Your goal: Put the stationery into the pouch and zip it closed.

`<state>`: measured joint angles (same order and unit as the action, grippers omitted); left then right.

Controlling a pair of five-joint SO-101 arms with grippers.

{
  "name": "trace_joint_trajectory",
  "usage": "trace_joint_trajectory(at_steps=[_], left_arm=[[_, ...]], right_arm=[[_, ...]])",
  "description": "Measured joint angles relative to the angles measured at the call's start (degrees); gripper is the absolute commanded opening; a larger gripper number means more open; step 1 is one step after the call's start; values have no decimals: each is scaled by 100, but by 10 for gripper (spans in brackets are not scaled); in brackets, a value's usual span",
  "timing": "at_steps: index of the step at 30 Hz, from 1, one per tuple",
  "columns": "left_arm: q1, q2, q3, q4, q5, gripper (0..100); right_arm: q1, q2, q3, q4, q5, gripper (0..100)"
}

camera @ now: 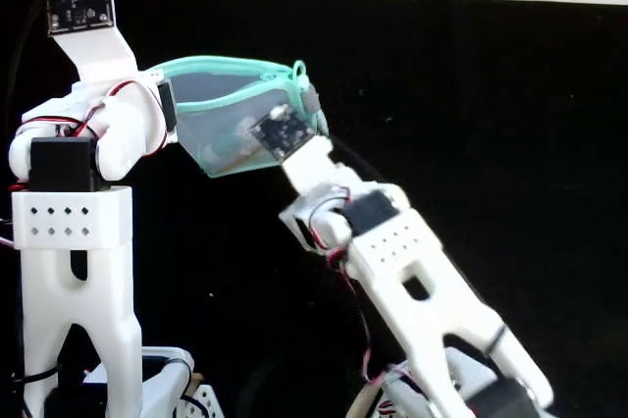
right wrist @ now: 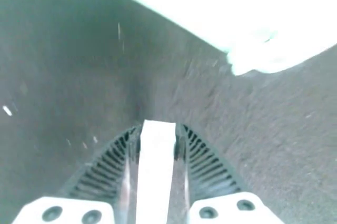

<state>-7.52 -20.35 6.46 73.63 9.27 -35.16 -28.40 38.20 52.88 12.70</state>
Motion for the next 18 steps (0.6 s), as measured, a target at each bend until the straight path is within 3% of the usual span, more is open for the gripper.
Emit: trace_joint_trajectory(at_steps=[9,18], left_arm=[[0,0,0,0,0,7],[0,0,0,0,0,7]], right_arm=[[0,-1292,-141,237,-651,8],[0,-1336,-1688,431,-923,8]])
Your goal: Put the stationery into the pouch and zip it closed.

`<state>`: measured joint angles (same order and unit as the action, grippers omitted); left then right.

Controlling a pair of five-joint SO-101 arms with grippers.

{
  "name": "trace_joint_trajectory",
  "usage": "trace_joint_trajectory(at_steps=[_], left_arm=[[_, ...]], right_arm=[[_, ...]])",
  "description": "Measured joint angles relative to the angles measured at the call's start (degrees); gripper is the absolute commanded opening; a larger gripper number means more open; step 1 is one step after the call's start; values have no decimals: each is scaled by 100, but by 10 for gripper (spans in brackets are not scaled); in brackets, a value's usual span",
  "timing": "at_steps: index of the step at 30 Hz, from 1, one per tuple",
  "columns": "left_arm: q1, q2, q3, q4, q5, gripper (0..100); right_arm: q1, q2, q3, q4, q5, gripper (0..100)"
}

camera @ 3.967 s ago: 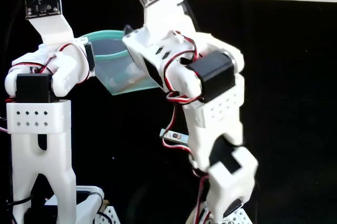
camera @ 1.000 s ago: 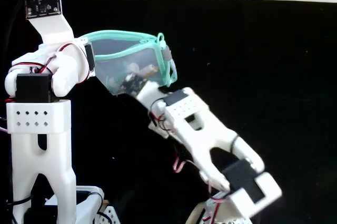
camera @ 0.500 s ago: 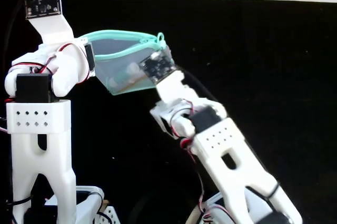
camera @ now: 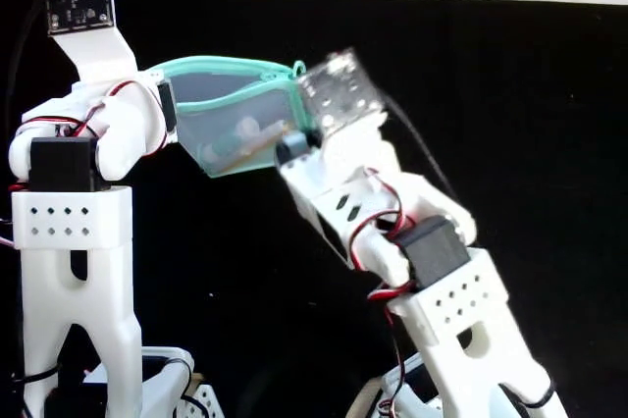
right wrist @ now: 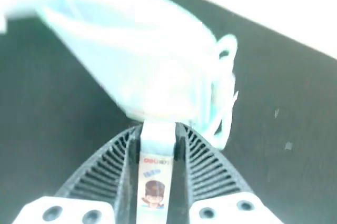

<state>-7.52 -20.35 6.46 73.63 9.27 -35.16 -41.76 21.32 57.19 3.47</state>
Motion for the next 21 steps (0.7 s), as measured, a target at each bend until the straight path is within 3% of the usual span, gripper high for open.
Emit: trace_joint_trajectory(at_steps=[14,21], left_arm=[[18,0,0,0,0,7],[18,0,0,0,0,7]], right_arm=[[0,2048,-3684,246,-176,8],[-448,3147,-5459,246,18,8]])
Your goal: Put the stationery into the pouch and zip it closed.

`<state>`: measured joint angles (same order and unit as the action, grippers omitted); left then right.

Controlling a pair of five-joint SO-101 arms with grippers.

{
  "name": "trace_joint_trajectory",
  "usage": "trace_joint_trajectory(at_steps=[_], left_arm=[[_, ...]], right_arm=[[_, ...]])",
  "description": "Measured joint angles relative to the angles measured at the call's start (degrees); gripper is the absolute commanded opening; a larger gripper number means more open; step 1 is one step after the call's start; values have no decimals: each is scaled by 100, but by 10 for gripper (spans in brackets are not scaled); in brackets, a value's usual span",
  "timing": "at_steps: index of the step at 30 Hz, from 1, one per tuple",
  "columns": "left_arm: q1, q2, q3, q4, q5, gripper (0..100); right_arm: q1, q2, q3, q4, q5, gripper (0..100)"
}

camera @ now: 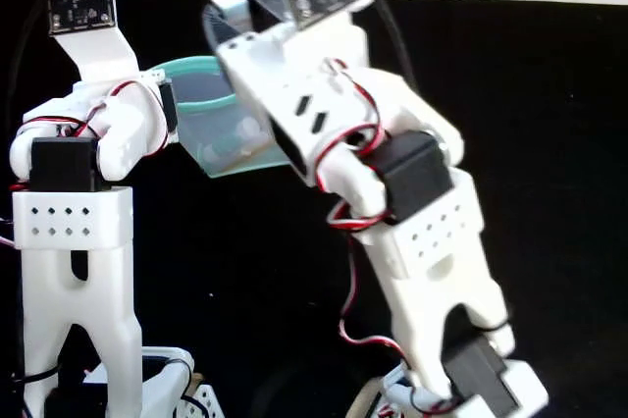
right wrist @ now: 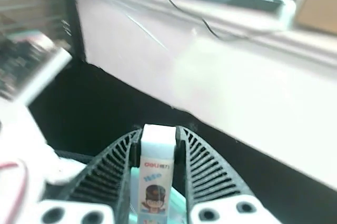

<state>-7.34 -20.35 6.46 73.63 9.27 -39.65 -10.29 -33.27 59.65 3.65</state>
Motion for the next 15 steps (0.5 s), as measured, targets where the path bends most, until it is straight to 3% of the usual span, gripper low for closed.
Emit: trace_joint_trajectory(at_steps=[6,15], left_arm=[[0,0,0,0,0,7],[0,0,0,0,0,7]], right_arm=[[-264,923,-862,0,53,8],[-264,1837,-923,18,53,8]])
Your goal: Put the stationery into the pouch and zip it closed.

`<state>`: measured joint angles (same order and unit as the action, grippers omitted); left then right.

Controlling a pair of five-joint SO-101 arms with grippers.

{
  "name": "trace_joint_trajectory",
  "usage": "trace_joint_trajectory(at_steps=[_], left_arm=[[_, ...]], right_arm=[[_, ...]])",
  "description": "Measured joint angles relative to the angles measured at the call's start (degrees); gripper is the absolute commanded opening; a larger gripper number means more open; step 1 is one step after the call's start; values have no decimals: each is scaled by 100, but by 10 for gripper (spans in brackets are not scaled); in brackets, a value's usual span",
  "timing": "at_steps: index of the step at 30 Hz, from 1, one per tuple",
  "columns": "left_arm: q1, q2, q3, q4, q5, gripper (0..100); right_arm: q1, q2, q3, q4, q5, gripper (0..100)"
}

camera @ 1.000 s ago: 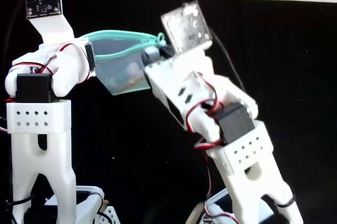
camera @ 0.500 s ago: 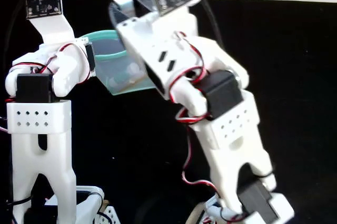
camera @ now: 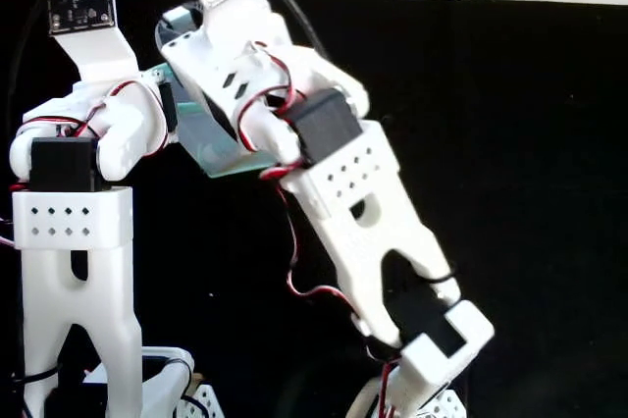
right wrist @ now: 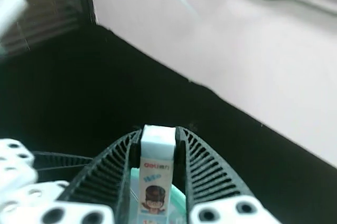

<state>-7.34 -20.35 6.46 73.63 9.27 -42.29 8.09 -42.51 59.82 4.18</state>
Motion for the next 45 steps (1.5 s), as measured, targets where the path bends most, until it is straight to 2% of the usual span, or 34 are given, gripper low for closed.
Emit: trace_joint_trajectory(at_steps=[8,23,25,30,32,39,45], left_arm=[[0,0,0,-9,0,7],[0,0,0,-9,0,7],[0,0,0,-9,0,7],[0,0,0,-9,0,7],[0,0,0,-9,0,7],[-53,0,0,-9,0,7],[-53,0,0,-9,0,7]], right_arm=[[79,352,0,9,0,8],[114,378,-114,949,44,15],[114,369,-114,993,44,61],[114,369,-185,1196,53,327],[114,369,-176,1257,53,391],[141,387,-281,1301,53,385],[158,387,-1407,1609,53,385]])
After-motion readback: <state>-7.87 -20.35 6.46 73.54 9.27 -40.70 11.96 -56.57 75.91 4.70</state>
